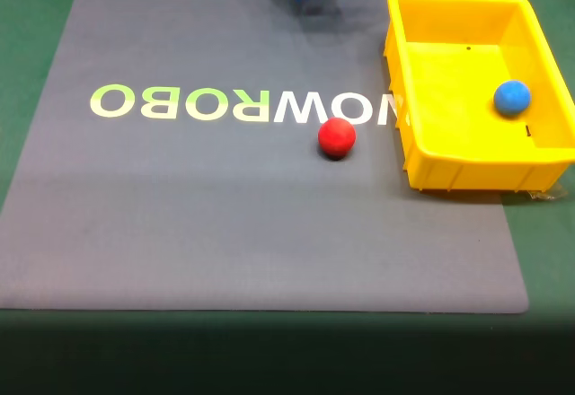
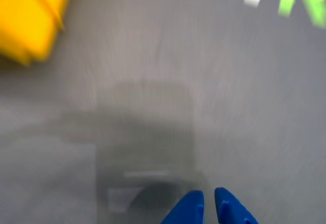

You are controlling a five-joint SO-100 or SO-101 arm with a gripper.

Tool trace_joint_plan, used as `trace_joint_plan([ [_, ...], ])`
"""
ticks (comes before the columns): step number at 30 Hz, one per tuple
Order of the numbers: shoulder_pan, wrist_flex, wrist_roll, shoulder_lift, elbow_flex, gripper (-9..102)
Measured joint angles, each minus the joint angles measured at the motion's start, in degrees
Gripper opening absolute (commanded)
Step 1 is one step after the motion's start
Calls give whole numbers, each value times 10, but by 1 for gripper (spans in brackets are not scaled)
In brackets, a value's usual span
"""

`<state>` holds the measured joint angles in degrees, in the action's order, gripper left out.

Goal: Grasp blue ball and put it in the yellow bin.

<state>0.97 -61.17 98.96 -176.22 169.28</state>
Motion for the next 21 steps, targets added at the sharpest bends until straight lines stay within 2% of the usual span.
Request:
trace_joint_plan([
  [11,-48,-150,1,-135,66,0],
  [21,-43,-163,-20,-136,66,0],
])
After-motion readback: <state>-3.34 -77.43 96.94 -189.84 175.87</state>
